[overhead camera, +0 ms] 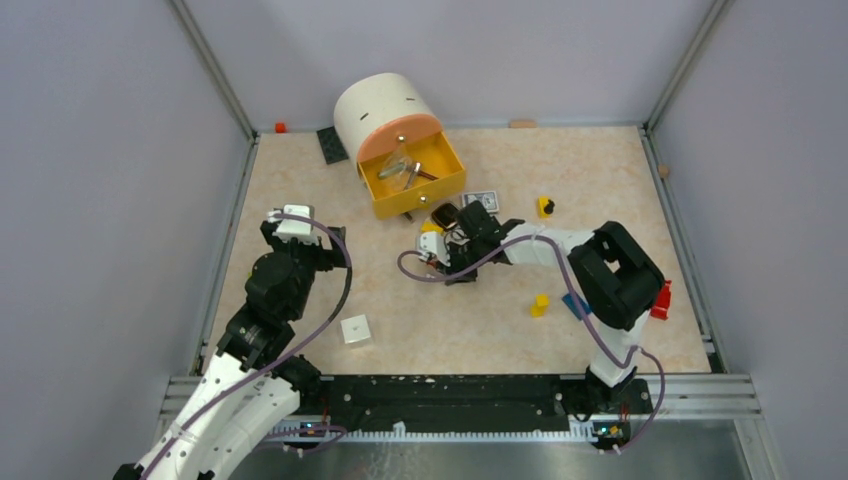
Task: Organize the makeup
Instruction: Pick up the makeup from the center of the board.
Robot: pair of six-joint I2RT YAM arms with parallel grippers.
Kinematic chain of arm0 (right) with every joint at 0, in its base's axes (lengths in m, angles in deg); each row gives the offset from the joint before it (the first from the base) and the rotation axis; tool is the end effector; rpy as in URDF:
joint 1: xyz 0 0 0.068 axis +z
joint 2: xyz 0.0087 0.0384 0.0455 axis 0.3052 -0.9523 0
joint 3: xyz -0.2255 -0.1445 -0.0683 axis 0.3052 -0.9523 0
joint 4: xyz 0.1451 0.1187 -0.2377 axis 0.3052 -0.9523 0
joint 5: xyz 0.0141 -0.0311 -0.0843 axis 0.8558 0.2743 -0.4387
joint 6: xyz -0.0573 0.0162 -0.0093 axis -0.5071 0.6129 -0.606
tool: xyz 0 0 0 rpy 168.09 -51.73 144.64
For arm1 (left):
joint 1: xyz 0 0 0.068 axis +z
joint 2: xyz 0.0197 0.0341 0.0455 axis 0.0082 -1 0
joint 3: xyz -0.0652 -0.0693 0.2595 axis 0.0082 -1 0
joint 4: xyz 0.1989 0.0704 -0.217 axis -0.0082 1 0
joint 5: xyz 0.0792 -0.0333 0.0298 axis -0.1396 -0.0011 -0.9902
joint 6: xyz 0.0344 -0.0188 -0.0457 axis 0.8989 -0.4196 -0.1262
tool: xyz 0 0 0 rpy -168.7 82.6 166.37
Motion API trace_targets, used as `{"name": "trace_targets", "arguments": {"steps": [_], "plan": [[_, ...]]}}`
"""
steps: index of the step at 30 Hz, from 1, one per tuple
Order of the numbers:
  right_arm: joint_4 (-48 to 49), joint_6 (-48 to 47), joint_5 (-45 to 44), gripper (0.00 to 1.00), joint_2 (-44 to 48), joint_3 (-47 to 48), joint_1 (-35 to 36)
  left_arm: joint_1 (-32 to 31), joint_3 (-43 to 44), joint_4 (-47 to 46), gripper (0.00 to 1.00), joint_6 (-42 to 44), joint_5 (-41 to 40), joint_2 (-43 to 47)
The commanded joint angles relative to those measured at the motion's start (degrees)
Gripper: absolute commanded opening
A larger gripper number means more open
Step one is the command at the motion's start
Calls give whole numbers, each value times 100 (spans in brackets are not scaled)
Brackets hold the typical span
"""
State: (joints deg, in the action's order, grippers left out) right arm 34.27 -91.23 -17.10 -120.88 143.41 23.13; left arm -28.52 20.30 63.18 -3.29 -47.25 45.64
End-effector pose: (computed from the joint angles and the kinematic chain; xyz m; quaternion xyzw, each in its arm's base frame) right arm 0.2906 0.2816 0.1213 -0.6790 0.6396 0.2467 0.2627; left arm 0.1692 -0.0713 0.3311 0.0428 0.7353 -0.0314 0.6756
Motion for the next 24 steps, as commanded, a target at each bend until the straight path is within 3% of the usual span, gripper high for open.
{"name": "trace_targets", "arguments": {"steps": [1, 9, 13, 16, 24], "plan": [[164, -94, 232, 7, 660, -75, 58, 17, -29, -248, 91, 77, -85, 77], [-357, -580, -107, 7, 1620, 715, 45, 18, -25, -212, 91, 77, -492, 184], [-635, -1096, -615, 7, 1644, 1358, -69, 16, -49, -220, 91, 77, -622, 276], [-592, -950, -966, 8, 1519, 1819, -174, 11, -54, -221, 91, 77, -641, 292], [1369, -118, -468, 9, 2119, 300, -201, 17, -59, -239, 91, 80, -553, 278]]}}
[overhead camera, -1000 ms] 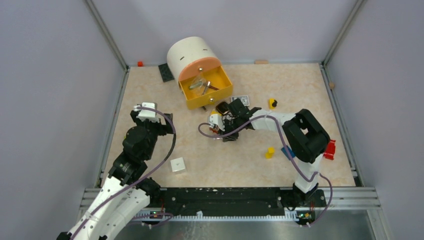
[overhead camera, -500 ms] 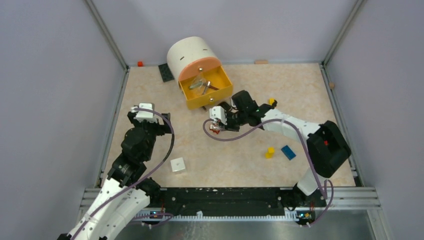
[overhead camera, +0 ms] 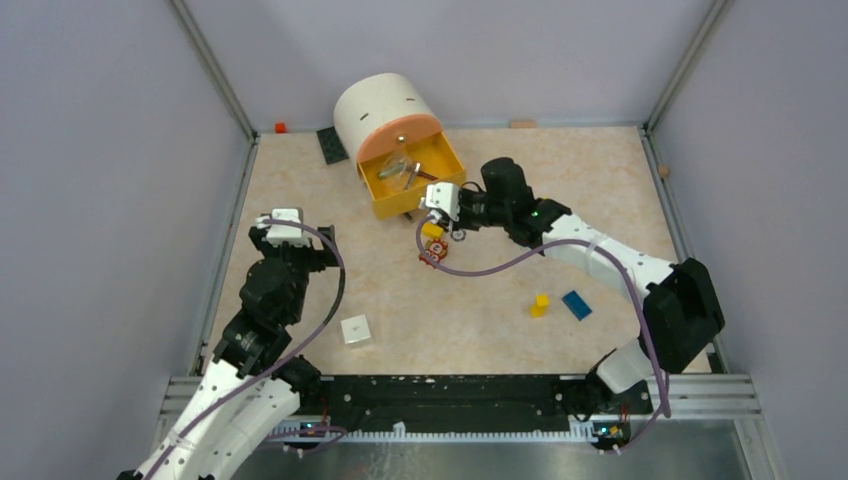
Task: Organize the makeup
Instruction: Pick up the makeup from the center of the board, then place the makeup in the drawer.
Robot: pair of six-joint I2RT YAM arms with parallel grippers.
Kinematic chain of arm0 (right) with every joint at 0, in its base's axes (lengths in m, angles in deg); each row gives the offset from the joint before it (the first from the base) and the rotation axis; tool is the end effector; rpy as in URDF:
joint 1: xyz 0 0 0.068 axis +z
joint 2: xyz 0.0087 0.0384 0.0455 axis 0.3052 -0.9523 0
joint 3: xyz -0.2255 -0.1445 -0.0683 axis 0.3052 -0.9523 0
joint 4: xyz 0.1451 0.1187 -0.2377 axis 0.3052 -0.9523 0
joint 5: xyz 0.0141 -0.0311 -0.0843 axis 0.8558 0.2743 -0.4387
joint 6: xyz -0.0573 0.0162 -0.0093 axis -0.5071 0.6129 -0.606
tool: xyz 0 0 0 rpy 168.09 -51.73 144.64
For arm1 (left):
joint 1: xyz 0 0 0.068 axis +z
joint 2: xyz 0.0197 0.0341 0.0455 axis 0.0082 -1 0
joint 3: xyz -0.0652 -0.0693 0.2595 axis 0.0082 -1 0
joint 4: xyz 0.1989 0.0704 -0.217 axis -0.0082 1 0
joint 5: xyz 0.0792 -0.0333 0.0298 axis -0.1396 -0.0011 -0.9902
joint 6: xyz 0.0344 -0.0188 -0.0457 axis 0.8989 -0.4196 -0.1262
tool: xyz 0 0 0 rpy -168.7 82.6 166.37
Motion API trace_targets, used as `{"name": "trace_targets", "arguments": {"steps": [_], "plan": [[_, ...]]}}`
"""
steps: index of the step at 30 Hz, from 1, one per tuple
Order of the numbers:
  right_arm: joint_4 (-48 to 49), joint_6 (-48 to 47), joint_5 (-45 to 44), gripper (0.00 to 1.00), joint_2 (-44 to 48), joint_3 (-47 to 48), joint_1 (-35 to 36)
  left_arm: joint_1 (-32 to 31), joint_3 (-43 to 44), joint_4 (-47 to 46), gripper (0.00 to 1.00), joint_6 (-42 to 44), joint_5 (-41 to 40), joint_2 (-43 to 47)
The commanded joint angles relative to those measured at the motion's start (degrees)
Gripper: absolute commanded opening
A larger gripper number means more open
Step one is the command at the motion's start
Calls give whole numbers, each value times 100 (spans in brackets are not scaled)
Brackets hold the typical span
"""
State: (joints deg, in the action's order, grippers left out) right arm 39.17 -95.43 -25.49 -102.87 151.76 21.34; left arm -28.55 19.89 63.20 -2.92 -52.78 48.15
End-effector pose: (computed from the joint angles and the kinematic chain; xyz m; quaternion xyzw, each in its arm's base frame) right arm 0.3051 0.2696 0.3021 -0.6518 0.5406 0.1240 0.5172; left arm 0.1615 -0.0629 0.3352 0.0068 0.7243 0.0000 0.6895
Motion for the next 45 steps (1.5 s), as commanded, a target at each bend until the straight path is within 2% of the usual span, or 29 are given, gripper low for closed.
{"name": "trace_targets", "arguments": {"steps": [1, 6, 10, 13, 27, 33, 41, 43, 45], "plan": [[847, 334, 437, 9, 248, -503, -28, 16, -11, -241, 92, 40, 25, 35], [420, 592, 921, 7, -353, 155, -5, 13, -3, -249, 92, 40, 97, 84], [736, 799, 901, 7, -423, 237, 17, 19, -38, -270, 92, 23, 196, 69], [478, 768, 959, 8, -495, 537, 20, 20, -46, -278, 92, 31, 217, 17], [-1164, -363, 640, 10, -961, 1689, -22, 16, -68, -285, 92, 40, 170, -17], [-2504, -1057, 249, 11, -1474, 2710, -61, 19, -74, -284, 92, 40, 131, -5], [-2982, -1466, -186, 11, -2257, 3970, -96, 19, -82, -308, 92, 40, 147, -6], [-3171, -1601, -390, 14, -2556, 4403, -101, 26, -83, -311, 92, 40, 150, -6], [-3226, -1663, -598, 21, -2836, 4760, -106, 22, -84, -311, 92, 40, 148, -2]]}}
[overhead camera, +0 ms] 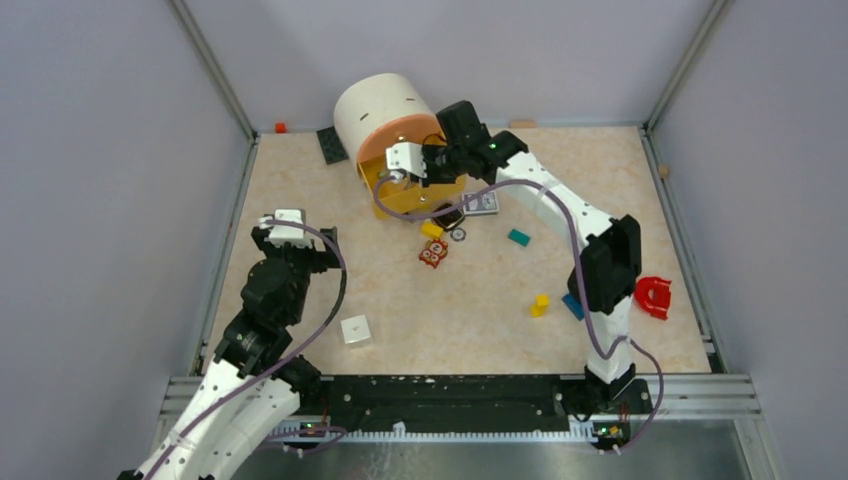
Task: Organize the makeup
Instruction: Place the makeup in the drawer, then move the storage box to the corner of the board.
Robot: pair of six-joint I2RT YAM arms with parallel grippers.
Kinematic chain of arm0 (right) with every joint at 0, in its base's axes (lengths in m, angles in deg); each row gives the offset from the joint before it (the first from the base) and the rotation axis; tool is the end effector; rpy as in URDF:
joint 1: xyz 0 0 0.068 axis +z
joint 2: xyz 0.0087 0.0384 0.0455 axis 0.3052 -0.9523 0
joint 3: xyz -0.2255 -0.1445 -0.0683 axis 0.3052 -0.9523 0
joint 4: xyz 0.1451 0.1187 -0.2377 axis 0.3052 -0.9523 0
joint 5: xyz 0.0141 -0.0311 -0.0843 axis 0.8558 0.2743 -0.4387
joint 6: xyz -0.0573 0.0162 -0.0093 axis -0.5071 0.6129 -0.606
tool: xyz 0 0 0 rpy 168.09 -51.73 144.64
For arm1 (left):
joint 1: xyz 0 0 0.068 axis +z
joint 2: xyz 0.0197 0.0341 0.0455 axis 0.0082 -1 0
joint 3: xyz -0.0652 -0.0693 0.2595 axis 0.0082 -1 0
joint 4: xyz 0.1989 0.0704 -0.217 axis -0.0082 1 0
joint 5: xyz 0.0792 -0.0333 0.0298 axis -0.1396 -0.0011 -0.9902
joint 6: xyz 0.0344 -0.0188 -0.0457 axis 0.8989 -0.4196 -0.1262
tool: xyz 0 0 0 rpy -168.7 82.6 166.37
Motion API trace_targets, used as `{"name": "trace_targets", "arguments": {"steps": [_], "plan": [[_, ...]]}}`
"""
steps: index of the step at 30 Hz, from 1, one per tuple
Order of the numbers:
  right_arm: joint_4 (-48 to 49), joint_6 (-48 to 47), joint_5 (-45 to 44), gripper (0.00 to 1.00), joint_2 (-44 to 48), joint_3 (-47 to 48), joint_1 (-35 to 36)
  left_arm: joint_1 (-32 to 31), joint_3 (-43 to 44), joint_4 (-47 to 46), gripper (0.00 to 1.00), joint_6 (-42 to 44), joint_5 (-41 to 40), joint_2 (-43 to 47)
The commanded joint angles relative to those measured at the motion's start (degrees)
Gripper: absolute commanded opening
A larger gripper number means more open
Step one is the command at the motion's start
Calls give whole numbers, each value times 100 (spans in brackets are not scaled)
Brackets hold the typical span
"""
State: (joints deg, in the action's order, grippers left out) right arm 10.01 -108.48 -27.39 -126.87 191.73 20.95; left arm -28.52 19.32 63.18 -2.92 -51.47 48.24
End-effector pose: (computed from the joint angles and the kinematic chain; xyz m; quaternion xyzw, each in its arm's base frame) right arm 0.3784 0.3230 0.3422 -0.7329 0.5211 0.0773 0.4304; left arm 0.1620 -0.0641 0.3316 0.0158 0.7268 -0.0068 0.6866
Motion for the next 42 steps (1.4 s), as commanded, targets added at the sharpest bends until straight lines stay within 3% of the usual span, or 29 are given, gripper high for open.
{"name": "trace_targets", "arguments": {"steps": [1, 3, 7, 12, 16, 22, 29, 35, 40, 42], "plan": [[-268, -386, -548, 29, -531, 873, -66, 25, -30, -309, 92, 40, 17, -7], [5, -378, -822, 42, -624, 875, -66, 20, -27, -309, 92, 40, 25, -4], [823, -100, -1011, 53, -323, 296, -67, 20, -36, -318, 93, 40, 40, -7], [2765, 879, -954, 54, 731, -1288, -72, 20, -35, -329, 93, 40, 71, -14], [4703, 2279, -1309, 55, 1516, -2621, -74, 20, -39, -335, 93, 40, 96, -20], [5799, 3769, -2061, 55, 2267, -3611, -75, 19, -44, -335, 93, 40, 118, -28], [5078, 5636, -3557, 55, 2803, -3881, -63, 20, -62, -351, 93, 40, 160, -50], [3876, 7324, -4202, 57, 3311, -4450, -73, 25, -77, -376, 94, 40, 243, -83], [2989, 8203, -4113, 61, 3682, -4916, -132, 23, -78, -420, 94, 40, 324, -229], [2386, 8719, -4135, 73, 3753, -4971, -143, 19, -7, -366, 94, -24, 257, -354]]}}
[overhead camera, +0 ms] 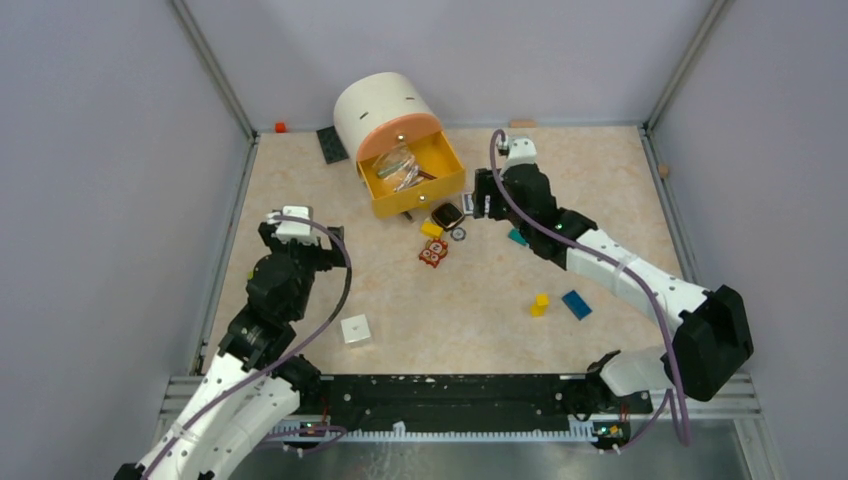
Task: Organize the makeup
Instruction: Move the storage box to the corner of the board.
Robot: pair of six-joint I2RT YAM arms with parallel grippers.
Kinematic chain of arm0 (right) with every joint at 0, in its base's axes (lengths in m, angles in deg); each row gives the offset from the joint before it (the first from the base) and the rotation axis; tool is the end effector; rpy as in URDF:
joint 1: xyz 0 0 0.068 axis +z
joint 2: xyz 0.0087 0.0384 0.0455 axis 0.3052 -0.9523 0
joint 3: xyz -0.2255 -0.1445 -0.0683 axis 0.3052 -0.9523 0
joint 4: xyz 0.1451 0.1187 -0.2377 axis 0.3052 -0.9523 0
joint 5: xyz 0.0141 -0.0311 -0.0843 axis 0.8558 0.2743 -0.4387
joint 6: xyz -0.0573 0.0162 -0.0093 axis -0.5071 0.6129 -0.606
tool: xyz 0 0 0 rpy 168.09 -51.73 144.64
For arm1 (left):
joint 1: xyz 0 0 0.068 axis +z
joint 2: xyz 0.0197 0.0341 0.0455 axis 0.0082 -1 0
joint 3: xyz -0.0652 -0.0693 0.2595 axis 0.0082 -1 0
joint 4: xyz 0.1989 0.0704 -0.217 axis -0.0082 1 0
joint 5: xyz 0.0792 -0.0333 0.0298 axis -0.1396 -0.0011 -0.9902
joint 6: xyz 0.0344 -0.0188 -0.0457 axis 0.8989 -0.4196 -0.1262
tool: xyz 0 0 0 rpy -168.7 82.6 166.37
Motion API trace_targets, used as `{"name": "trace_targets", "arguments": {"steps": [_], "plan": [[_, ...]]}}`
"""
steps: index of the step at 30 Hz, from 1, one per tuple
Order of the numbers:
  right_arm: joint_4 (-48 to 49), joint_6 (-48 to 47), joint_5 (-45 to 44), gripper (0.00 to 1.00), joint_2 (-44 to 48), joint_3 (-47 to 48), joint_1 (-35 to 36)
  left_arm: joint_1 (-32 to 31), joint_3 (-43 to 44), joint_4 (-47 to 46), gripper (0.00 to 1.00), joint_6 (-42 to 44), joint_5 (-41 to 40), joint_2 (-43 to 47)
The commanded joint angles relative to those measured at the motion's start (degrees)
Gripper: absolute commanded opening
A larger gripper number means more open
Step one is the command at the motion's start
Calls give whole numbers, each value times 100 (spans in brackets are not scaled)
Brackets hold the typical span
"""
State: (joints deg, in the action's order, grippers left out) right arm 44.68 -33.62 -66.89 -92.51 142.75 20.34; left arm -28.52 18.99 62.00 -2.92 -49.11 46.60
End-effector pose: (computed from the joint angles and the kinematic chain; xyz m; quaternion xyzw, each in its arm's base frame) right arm 0.2969 0.2140 0.3153 -0.0795 0.8146 0.1192 0.5621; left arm 0.1679 -0.0691 0.3272 0.0320 0.7310 -0.0196 0.6814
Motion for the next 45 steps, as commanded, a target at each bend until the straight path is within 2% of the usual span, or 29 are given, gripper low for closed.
{"name": "trace_targets", "arguments": {"steps": [1, 3, 6, 10, 19, 27, 31, 35, 40, 45], "plan": [[-1259, 1431, -84, 79, 346, -106, -117, 19, 57, -199, 94, -56, 20, -251], [-1465, 1608, 291, 88, 374, -231, -196, 20, 102, -137, 94, -65, 78, -375], [-1455, 1643, 805, 90, 408, -514, -337, 22, 200, 27, 94, -102, 178, -638], [-1763, 1649, 963, 91, 299, -596, -357, 20, 302, 146, 95, -151, 116, -866], [-2429, 1881, 498, 91, 391, -894, -357, 19, 274, 124, 96, -149, 133, -841], [-2084, 1839, 665, 91, 808, -1452, -357, 26, 302, 39, 97, -228, 122, -937], [-2018, 1633, 964, 91, 887, -1562, -356, 20, 871, 572, 98, -1204, 26, -1353], [-2039, 1557, 897, 90, 939, -1639, -357, 19, 1063, 337, 98, -1840, 240, -1794], [-2048, 1492, 1042, 89, 1083, -1668, -357, 25, 1645, 135, 98, -2244, -261, -2546], [-2067, 1388, 1022, 89, 1162, -1596, -357, 27, 2323, -161, 93, -2312, -647, -3511]]}}
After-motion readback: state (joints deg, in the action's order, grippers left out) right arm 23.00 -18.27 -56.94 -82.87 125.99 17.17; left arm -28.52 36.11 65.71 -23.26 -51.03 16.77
